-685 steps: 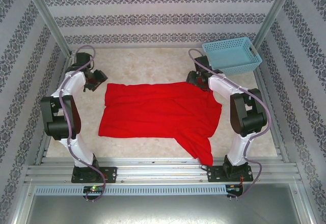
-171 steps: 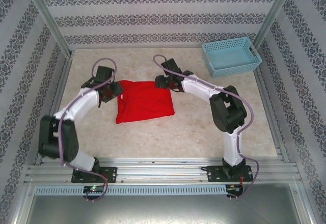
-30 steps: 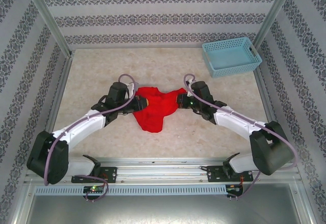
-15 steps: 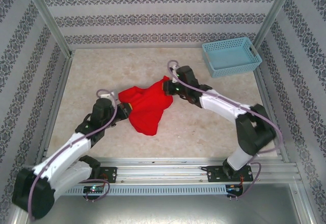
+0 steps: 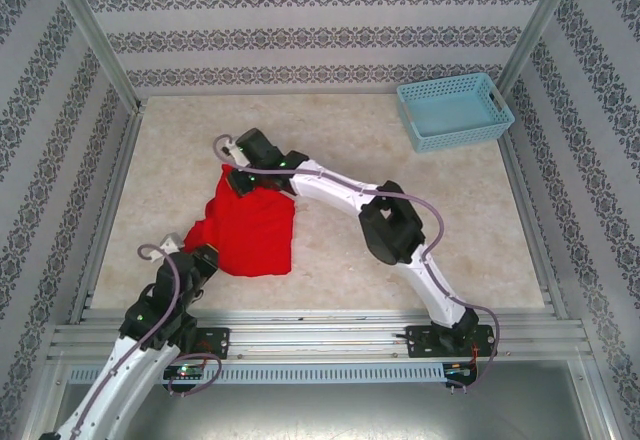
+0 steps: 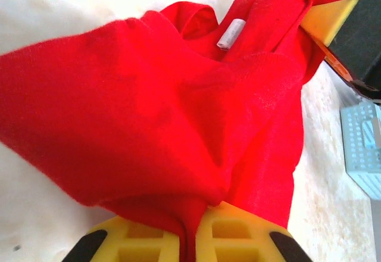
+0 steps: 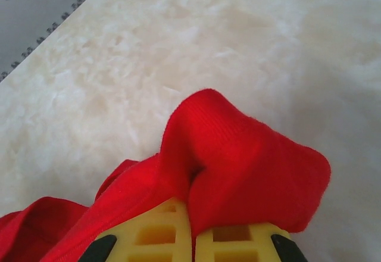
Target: Fold the inside-out t-shirt
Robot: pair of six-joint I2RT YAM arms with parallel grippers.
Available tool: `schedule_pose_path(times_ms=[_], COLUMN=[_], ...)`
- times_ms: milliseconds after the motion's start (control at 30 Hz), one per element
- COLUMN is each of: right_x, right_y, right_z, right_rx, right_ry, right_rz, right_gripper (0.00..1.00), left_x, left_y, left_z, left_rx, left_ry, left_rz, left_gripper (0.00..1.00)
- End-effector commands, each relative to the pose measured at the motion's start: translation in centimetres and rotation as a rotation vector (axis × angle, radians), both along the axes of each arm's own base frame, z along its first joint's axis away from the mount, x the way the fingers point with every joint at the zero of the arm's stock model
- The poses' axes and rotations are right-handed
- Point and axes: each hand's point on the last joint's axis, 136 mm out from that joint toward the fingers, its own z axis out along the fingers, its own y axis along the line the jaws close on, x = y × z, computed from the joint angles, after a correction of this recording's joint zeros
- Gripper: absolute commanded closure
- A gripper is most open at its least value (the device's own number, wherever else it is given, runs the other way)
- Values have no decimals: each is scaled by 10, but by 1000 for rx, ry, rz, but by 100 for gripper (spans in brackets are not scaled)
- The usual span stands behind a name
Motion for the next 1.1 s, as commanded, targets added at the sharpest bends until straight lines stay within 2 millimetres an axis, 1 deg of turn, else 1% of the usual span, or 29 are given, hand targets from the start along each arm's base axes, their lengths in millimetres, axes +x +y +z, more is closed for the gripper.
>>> schedule_pose_path(times_ms=[0,33,100,167,200,233,267,300,367,400,433,467,533,567,600,633,700,733,800,900,967,1067], right_x=[7,6,6,6,7,8,11,15,18,21,21,21,20,18,16,11,2,-3,-15,-31,-38,-48], right_y=[16,20,29,36,39,41,38,33,23,14,7,-1,-21,-33,-44,-58,-83,-93,-113,-132,-134,-127], right_z=[22,18,10,3,3,4,7,10,20,28,31,39,49,50,54,46,35,29,10,-20,-36,-56], right_rx=[23,23,24,21,23,20,11,-9,-25,-35,-46,-45,-50,-53,-50,-73,-99,-111,-130,-114,-69,-21], right_ry=[-72,-66,-51,-38,-35,-32,-31,-35,-39,-44,-44,-48,-57,-54,-55,-38,-13,2,58,152,224,317], right_rz=[37,44,56,65,65,63,42,11,-13,-40,-54,-67,-112,-135,-157,-180,-234,-260,-311,-380,-401,-401], right_gripper=[90,90,84,78,72,64,52,44,36,34,33,33,33,33,33,33,33,33,33,31,30,29], left_x=[-35,-38,-42,-48,-50,-51,-55,-59,-67,-69,-69,-68,-64,-61,-58,-52,-35,-26,-5,27,48,74], left_y=[27,28,26,26,25,26,30,35,45,49,51,52,53,53,53,52,46,41,30,13,-3,-17], left_z=[-43,-45,-52,-59,-61,-61,-60,-58,-51,-46,-39,-32,-19,-9,0,11,34,41,55,59,59,49], left_rx=[44,41,26,14,10,16,27,40,75,91,104,115,146,168,196,216,275,294,338,367,348,312], left_ry=[199,211,241,280,292,298,311,322,335,336,327,320,312,312,317,308,300,297,297,310,291,300], left_rz=[118,123,123,130,128,126,140,161,194,205,207,206,196,189,178,163,112,86,21,-48,-105,-142], left_gripper=[87,86,76,71,66,61,55,49,41,39,39,39,39,39,39,39,39,39,39,38,38,38])
